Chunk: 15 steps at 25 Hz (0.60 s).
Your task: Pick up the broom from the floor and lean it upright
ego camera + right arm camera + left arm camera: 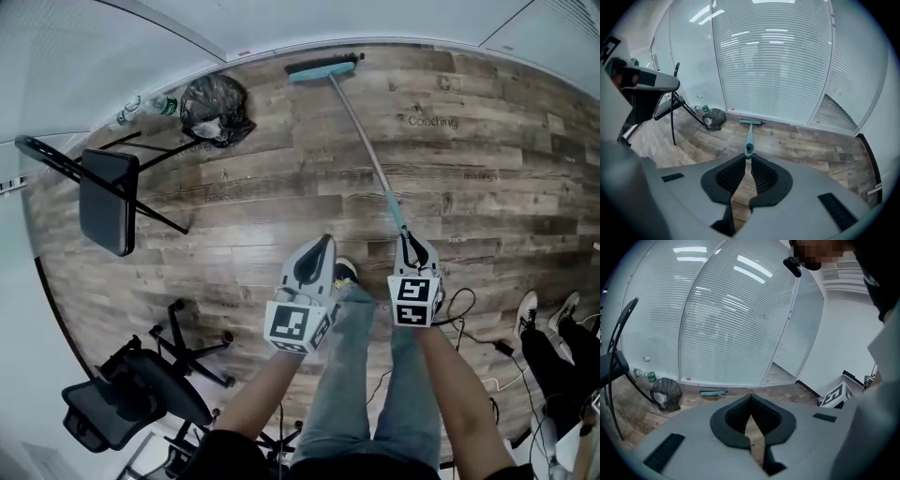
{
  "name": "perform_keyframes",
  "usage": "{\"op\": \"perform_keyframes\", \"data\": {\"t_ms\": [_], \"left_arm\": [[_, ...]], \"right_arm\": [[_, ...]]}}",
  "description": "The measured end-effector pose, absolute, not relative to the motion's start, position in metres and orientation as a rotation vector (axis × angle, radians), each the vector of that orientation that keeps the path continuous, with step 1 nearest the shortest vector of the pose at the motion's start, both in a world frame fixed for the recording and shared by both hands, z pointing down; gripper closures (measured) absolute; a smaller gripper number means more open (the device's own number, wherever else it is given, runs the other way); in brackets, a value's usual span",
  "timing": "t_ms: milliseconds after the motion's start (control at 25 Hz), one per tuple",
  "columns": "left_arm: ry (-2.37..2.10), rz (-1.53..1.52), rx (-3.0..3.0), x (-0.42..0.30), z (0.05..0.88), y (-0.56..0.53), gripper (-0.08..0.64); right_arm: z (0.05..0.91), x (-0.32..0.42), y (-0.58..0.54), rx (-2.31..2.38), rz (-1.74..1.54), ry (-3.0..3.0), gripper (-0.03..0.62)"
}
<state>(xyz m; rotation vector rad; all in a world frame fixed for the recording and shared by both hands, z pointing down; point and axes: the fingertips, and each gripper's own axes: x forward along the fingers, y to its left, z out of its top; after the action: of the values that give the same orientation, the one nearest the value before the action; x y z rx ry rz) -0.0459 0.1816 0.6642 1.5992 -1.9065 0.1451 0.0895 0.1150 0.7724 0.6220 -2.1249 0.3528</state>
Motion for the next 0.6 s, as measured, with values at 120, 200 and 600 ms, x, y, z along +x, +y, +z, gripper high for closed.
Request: {"op": "perform_keyframes", "data": {"t_ms": [120, 200, 600], "left_arm": [[-1.91, 0.134, 1.624, -0.066, 0.639, 0.17, 0.545], [-1.903, 0.148, 1.655, -0.077, 0.627, 0.162, 0.545], [-1.88, 0.426, 1.904, -0.11, 0.624, 0.068, 0.543]], "right_arm": [[0.734, 0.066, 0.09, 0.632, 0.273, -2.157, 0.543], [0.712, 0.052, 0.075, 0.639, 0.225, -2.176, 0.545], [0.619, -0.04, 0.013, 0.546, 0.032, -2.395, 0.568]]}}
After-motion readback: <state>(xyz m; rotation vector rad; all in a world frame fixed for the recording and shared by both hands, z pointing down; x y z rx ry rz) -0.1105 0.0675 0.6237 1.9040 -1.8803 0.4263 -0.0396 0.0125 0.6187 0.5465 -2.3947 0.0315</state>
